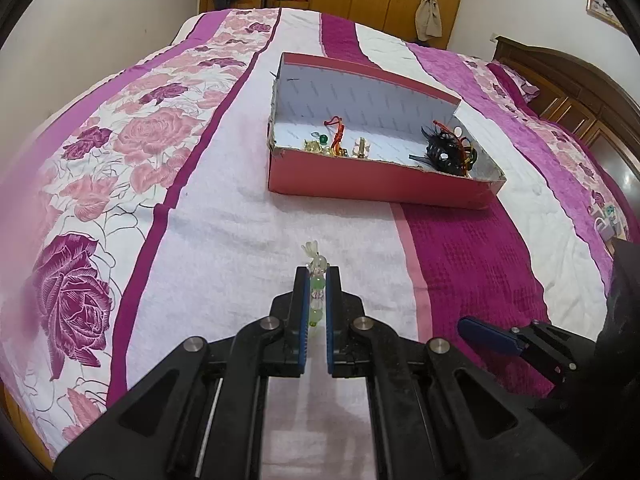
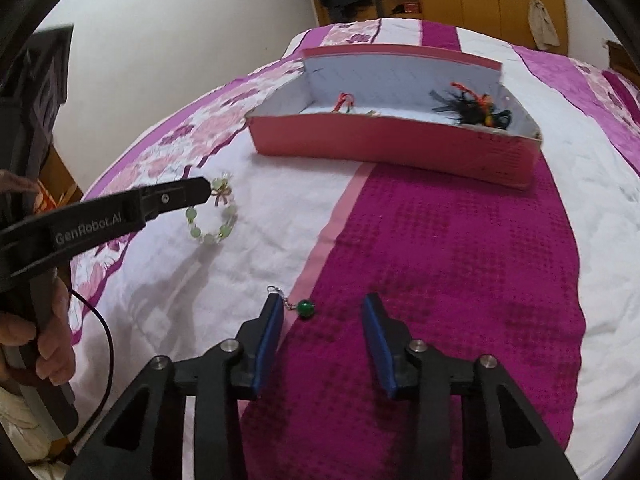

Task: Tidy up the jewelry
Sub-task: 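Grasp the beaded flower bracelet with the left tool while the right tool grasps the green bead pendant, then carry the bracelet and green pendant into the shoebox with both tools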

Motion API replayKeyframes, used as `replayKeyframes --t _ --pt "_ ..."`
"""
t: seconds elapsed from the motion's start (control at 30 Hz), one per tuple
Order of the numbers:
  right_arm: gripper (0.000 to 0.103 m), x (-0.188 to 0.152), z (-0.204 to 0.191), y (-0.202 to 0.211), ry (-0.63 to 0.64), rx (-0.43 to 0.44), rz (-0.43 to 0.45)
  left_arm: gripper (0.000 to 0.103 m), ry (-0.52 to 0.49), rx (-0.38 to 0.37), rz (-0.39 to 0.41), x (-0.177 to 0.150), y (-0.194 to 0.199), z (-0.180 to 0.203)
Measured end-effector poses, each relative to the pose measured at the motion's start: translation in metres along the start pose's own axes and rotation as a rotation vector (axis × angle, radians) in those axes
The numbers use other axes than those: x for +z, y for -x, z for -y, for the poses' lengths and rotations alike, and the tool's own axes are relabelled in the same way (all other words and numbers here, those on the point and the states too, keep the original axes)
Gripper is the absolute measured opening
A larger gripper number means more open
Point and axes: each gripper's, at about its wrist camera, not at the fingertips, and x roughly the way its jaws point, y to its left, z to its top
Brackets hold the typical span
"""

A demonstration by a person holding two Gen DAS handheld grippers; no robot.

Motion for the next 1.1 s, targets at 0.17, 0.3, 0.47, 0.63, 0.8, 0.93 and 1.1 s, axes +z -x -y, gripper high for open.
replayKeyframes --t 0.17,0.3,0.47,0.63,0.8,0.93,1.1 --pt "0.041 0.000 -0.006 -0.007 0.023 -0.013 -0.004 0.000 0.000 0.002 -0.001 -0.001 0.000 0.000" --pt "0.016 -0.001 -0.010 -0.011 0.050 -0.025 -0.011 0.000 0.001 0.005 -0.002 -0.003 0.000 0.000" --pt "0.011 -0.001 -0.011 -0.009 0.063 -0.006 -0.014 0.000 -0.006 0.002 0.006 -0.002 0.003 0.003" --pt "0.011 0.001 -0.007 -0.002 0.049 -0.005 0.008 0.000 -0.016 -0.009 0.022 -0.001 0.007 0.007" --pt "0.011 0.005 0.002 0.007 0.016 -0.008 0.037 0.000 -0.025 -0.015 0.039 0.003 0.011 0.012" --pt "0.011 0.009 0.007 0.015 -0.001 -0.020 0.066 0.000 -0.033 -0.022 0.058 0.007 0.014 0.017" --pt "0.011 0.017 0.012 0.024 -0.012 -0.041 0.106 0.000 -0.043 -0.029 0.075 0.010 0.016 0.023"
